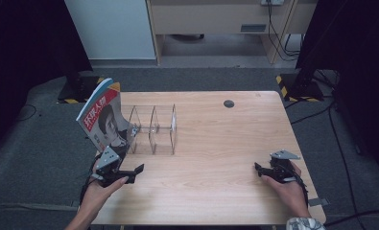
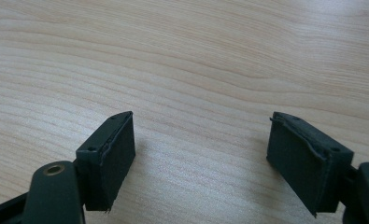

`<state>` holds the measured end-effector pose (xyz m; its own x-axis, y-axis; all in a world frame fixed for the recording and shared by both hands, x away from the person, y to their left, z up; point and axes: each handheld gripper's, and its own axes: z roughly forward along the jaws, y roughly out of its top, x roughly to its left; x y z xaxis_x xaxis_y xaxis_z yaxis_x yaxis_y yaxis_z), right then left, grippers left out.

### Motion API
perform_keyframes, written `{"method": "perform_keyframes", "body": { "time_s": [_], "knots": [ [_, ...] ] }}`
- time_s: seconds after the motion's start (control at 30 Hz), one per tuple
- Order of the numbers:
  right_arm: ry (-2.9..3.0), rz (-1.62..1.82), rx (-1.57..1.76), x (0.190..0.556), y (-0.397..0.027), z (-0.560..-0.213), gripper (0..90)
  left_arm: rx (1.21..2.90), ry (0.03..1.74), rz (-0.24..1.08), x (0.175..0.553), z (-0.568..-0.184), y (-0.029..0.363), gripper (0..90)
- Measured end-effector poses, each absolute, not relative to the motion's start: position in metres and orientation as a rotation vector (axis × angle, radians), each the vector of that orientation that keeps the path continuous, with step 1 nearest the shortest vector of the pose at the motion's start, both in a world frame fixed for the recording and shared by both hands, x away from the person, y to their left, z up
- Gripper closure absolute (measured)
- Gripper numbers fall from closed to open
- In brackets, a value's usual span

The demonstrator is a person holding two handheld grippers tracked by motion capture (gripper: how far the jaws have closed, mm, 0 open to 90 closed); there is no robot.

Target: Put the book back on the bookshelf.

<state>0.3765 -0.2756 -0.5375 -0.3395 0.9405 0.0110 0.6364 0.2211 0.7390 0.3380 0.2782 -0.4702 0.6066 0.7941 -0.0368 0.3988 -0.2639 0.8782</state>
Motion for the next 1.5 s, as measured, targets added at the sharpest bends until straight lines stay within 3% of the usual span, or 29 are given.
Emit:
{"method": "perform_keyframes", "body": {
  "time_s": [0.77,1.5],
  "knots": [
    [2.061,0.918,1.451,0.377,-0.275,-0.538,22.4,1.958,0.882,0.470,0.365,-0.475,0.225,4.8],
    [2.069,0.907,1.455,0.378,-0.275,-0.538,16.1,1.998,0.803,0.397,0.375,-0.476,0.171,4.6]
  ]
}}
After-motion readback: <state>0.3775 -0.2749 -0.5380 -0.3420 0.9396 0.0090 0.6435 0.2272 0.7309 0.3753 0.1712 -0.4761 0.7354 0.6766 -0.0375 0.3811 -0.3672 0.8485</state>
